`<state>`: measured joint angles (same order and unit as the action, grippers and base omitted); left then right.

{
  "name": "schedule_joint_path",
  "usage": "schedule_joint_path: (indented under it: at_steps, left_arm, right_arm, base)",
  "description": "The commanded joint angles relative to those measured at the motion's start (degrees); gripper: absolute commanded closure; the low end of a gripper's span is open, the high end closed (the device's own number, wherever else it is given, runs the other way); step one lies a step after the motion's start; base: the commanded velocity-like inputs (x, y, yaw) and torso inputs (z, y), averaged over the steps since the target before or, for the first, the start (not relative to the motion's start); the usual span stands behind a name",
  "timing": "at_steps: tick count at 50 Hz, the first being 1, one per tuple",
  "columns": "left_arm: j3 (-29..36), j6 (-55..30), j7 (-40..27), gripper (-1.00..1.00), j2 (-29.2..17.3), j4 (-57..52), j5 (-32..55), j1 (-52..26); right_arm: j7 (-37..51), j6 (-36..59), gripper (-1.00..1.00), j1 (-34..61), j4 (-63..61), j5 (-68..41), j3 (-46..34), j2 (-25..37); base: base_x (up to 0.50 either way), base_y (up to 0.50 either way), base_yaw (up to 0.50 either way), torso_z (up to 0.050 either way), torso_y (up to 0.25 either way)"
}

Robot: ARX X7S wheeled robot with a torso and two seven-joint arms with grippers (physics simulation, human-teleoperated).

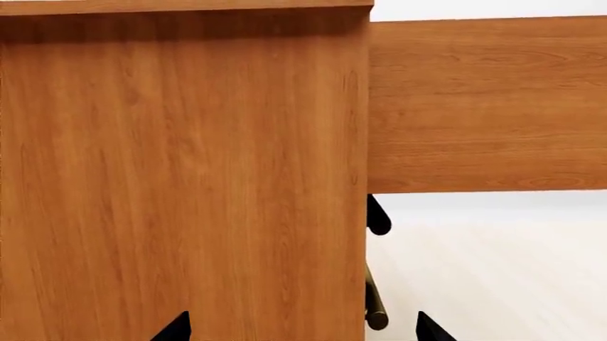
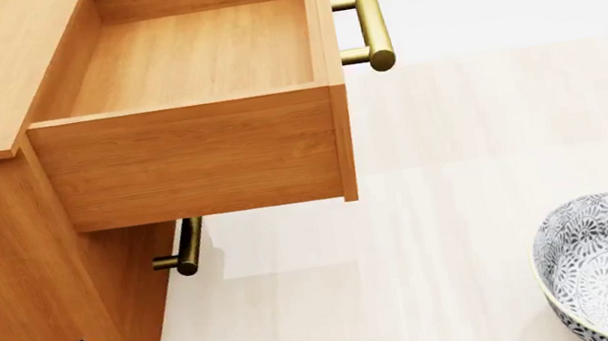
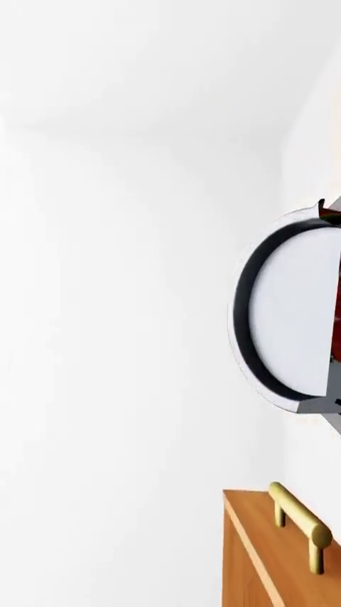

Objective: Put the ketchup in the top drawer of the cabinet.

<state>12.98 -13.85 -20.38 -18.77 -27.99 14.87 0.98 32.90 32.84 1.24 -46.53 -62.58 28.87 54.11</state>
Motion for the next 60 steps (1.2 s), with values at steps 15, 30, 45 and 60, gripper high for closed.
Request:
schedule_joint_path:
  at_steps: [15,30,45,60]
  left_arm:
    - [0.2,1.0,-0.4,-1.00,-0.2,0.9,0.1,0.1]
    - [0.5,1.1,-0.8,-1.00,-0.4,0.7,0.0,0.2]
    - [0.4,2.0,-0.9,-1.00,-0.6,1.1,0.4,0.7]
    - [0.3,2.1,-1.4,-1.00,-0.8,0.5,0.7,1.0]
  right_arm:
    - [4.9,5.8,1.00,36.8,6.2,-4.6,-24.1,6.7]
    - [3.8,12.3,1.00,55.4,10.7,-3.8,-34.8,2.3]
    - [-0.5,14.6,1.00,68.9,19.5,1.4,-43.3,-6.3]
    - [-5.8,13.7,1.00,75.6,29.1,7.2,-50.0,-13.4]
  base:
    - [0.00,0.00,0.00,0.000,0.000]
    - [0.00,0.00,0.00,0.000,0.000]
    - [0.00,0.00,0.00,0.000,0.001]
    - [0.00,0.00,0.00,0.000,0.000]
